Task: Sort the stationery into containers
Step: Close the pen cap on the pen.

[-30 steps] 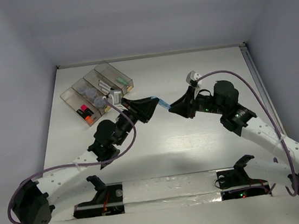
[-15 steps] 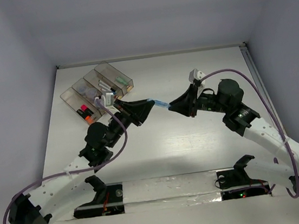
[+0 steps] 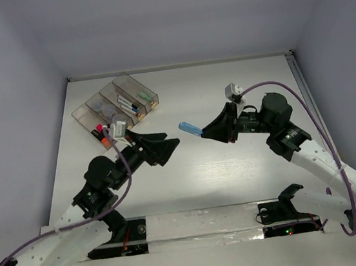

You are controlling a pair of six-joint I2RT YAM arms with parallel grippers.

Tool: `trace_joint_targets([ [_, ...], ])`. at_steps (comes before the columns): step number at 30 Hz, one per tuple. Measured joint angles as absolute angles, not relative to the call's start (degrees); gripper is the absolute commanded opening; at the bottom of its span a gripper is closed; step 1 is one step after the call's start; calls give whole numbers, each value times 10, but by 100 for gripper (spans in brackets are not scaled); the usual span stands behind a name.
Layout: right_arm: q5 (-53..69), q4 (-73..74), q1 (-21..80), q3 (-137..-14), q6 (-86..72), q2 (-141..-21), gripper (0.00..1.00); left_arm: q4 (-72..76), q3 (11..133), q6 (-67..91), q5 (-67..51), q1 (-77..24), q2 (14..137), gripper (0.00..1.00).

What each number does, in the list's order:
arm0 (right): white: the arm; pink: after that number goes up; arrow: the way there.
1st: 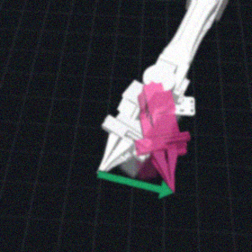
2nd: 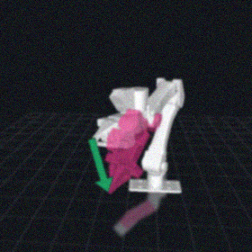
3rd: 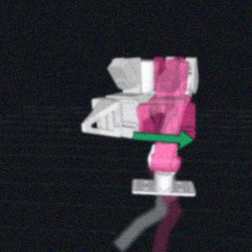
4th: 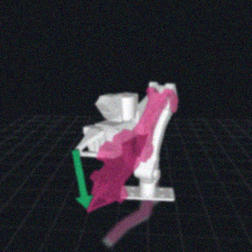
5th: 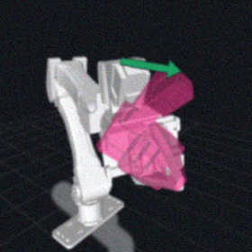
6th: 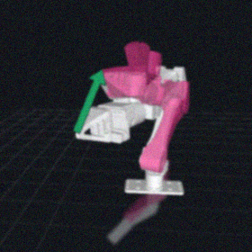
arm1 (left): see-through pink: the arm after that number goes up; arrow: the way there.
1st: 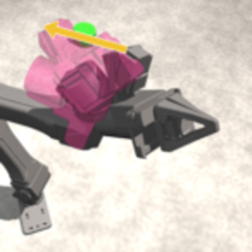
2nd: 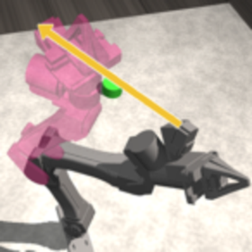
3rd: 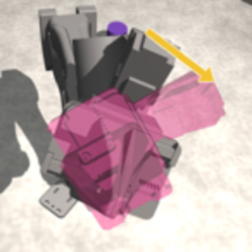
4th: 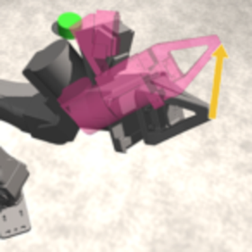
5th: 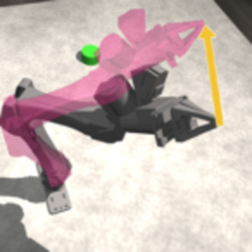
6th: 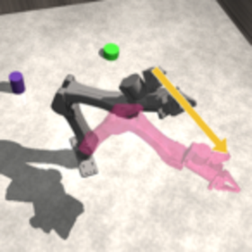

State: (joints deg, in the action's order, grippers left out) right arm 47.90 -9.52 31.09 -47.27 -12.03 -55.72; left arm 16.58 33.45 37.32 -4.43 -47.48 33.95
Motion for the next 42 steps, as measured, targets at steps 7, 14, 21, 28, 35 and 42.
trace_joint_targets([
  [7,551,-57,311,-494,-214,-581,0,171,301,369,-47,-475,236,71],
  [14,599,-29,311,-509,-247,-581,0,178,296,360,-96,-475,287,53],
  [21,630,-30,311,-509,-256,-590,0,196,302,341,-132,-475,336,45],
  [28,637,-30,311,-509,-256,-598,0,229,309,338,-158,-475,367,42],
  [35,641,-30,311,-508,-254,-612,0,246,312,336,-166,-475,367,31],
  [42,648,-32,311,-506,-254,-616,0,250,313,335,-178,-472,373,19],
])
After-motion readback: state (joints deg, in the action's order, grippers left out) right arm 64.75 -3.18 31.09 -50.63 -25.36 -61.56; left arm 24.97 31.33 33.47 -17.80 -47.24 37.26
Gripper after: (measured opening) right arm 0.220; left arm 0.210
